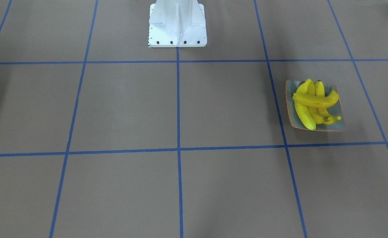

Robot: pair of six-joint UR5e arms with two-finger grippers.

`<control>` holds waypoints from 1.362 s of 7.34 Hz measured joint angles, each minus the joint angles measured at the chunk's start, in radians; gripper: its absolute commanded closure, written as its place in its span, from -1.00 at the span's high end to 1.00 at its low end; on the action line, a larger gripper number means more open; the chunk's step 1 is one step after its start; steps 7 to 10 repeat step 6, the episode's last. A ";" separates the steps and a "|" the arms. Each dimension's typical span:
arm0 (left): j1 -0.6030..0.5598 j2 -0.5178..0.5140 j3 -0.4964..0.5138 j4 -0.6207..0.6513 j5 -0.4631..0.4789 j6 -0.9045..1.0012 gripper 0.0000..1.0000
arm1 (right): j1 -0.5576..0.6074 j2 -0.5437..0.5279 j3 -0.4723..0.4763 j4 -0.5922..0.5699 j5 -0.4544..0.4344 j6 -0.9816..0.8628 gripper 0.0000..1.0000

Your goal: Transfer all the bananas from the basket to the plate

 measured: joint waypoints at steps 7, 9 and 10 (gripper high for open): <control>0.001 -0.002 -0.004 -0.001 0.001 0.002 1.00 | -0.001 -0.018 -0.001 0.022 -0.001 0.001 1.00; 0.001 -0.002 -0.004 -0.001 0.001 0.002 1.00 | -0.001 -0.018 -0.001 0.022 -0.001 0.001 1.00; 0.001 -0.002 -0.004 -0.001 0.001 0.002 1.00 | -0.001 -0.018 -0.001 0.022 -0.001 0.001 1.00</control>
